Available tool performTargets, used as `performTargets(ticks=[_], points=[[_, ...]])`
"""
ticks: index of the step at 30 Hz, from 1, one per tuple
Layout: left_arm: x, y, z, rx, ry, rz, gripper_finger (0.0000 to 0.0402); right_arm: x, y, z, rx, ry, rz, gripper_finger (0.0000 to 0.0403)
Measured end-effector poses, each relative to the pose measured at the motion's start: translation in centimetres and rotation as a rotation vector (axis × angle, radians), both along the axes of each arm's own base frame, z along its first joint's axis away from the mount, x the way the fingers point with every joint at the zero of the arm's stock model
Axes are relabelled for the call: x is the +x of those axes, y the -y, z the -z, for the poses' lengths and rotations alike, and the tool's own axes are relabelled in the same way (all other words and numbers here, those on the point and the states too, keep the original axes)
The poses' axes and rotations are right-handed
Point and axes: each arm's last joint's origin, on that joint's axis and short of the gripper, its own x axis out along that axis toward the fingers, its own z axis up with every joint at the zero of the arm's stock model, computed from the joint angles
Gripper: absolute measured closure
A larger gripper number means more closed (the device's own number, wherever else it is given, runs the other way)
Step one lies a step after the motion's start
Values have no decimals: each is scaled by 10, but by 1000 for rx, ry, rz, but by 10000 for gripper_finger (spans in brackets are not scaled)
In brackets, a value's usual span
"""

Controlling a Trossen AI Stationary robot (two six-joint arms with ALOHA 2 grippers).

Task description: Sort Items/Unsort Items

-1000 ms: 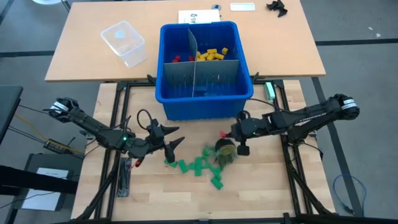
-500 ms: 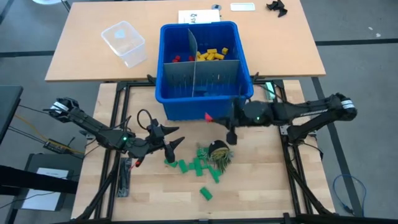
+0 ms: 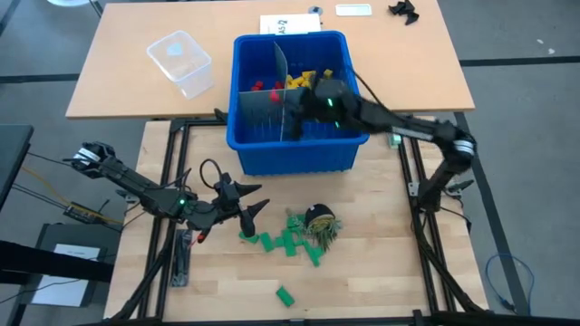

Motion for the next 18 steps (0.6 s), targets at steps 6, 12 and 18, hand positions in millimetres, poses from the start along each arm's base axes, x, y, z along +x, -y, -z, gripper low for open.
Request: performTargets(ticks=[6, 12, 18], points=[[0, 0, 0, 0, 0, 0, 154, 22, 85, 11, -1, 4, 123, 403], [0, 0, 0, 0, -1, 0, 154, 34, 151, 33, -7, 14, 228, 401], [0, 0, 0, 0, 0, 0, 154, 44, 189, 55, -8, 1, 270, 364]])
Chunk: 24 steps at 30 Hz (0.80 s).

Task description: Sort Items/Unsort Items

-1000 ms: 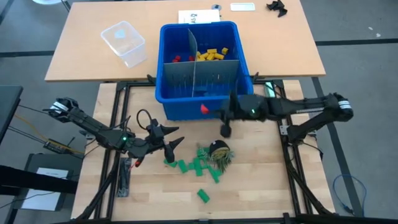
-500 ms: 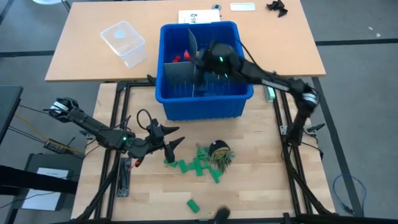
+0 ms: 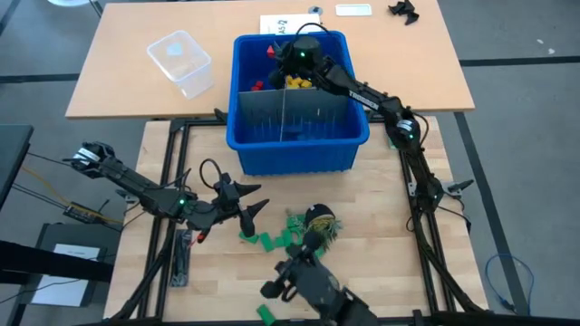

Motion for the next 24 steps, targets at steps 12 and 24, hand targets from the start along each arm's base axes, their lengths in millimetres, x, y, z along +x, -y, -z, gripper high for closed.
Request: performTargets(ticks=[12, 24], points=[[1, 1, -7, -34, 70, 0, 154, -20, -44, -56, 8, -54, -53, 227], [4, -4, -13, -18, 116, -12, 154, -107, -216, -148, 134, -266, -425, 218]])
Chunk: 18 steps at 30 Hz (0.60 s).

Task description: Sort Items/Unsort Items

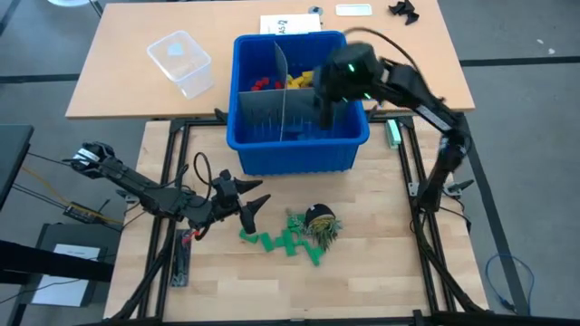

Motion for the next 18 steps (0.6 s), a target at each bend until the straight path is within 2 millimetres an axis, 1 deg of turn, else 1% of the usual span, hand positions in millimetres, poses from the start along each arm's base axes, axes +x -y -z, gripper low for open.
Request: performTargets(ticks=[2, 5, 7, 10, 14, 18], points=[[0, 0, 0, -19, 7, 18, 153, -13, -28, -2, 55, -39, -48, 218], [1, 2, -1, -58, 35, 66, 154, -32, -64, -2, 137, -79, -87, 218], [1, 2, -3, -64, 47, 80, 153, -40, -85, 2, 164, -110, -87, 218], [2, 0, -3, -54, 43, 99, 154, -50, -115, 15, 171, -156, -69, 218], [10, 4, -7, -24, -16, 157, 154, -62, -152, 44, 171, -208, -54, 218], [32, 15, -12, 80, -166, 197, 154, -68, -181, 90, 172, -257, -33, 218]])
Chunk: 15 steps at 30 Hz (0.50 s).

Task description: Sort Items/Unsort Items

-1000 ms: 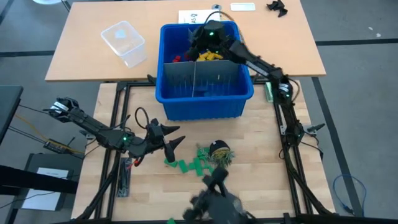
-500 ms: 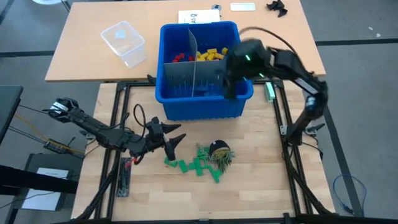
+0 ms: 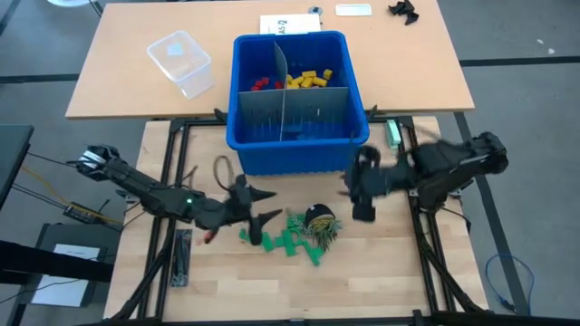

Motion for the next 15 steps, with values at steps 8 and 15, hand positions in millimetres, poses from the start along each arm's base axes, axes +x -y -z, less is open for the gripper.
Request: performTargets(ticks=[8, 15], points=[[52, 1, 19, 141, -306, -52, 154, -10, -22, 108, -1, -170, 41, 171], [78, -28, 58, 10, -454, 24, 154, 3, -7, 171, 28, -93, 24, 131]])
